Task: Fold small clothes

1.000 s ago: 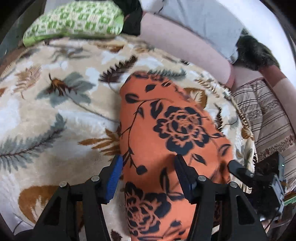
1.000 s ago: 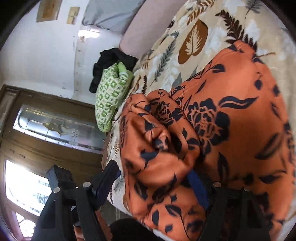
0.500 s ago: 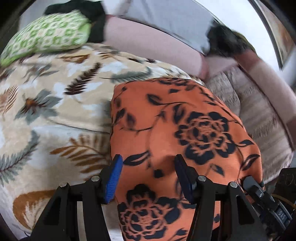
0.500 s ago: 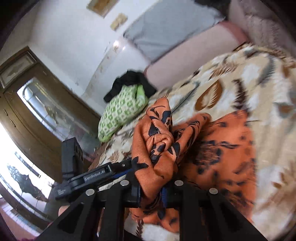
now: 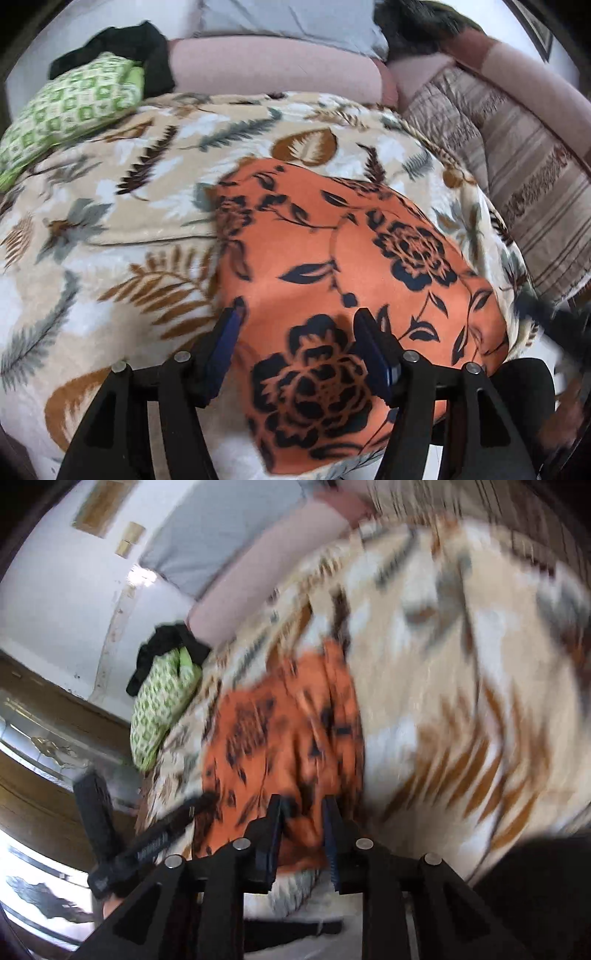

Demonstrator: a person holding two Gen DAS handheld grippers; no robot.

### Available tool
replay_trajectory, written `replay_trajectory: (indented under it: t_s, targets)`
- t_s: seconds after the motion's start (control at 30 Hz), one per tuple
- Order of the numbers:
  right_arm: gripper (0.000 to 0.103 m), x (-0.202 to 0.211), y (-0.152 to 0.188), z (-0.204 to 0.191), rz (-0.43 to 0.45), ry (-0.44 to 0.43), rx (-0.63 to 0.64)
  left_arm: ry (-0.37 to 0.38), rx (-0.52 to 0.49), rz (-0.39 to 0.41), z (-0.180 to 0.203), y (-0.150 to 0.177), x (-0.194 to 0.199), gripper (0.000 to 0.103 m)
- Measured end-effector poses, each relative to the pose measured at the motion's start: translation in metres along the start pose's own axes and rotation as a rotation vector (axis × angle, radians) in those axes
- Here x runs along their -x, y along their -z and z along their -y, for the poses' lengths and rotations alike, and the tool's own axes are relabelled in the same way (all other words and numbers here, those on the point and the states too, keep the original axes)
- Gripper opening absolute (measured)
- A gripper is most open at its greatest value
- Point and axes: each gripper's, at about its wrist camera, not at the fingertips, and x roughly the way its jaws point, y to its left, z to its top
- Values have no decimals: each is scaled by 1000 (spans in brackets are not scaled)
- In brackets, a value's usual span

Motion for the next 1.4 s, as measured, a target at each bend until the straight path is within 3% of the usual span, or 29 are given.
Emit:
replay_trajectory:
  t_s: [0.13,0.3,0.47,0.53,0.73,1.0,1.17,1.4]
  targets:
    - [24,11,-35,-30,111,41,107,-59,20,-15,-8,15,-3,66]
    - [24,-65,-65,-67,-12,90,220,-89,29,-6,-7,21,-8,71]
    - [24,-148,-76,-46,-179,239,163,-125,9,-3,-3,22,-11,76]
    - [25,-169,-81,-35,-198,245,162,-131,14,-1,-3,22,-11,76]
    - [24,-140,-81,-32,-180,190,149,-143,11,2,-2,23,-11,77]
    - [25,-80,-34,-55,-146,212,276,-160,15,1,1,24,-10,77]
    - [25,-85,-2,-50,-148,271,347,-171,6,-3,5,27,-11,77]
    - [25,-91,-4,-34,-122,241,313,-184,3,-7,7,30,-6,77]
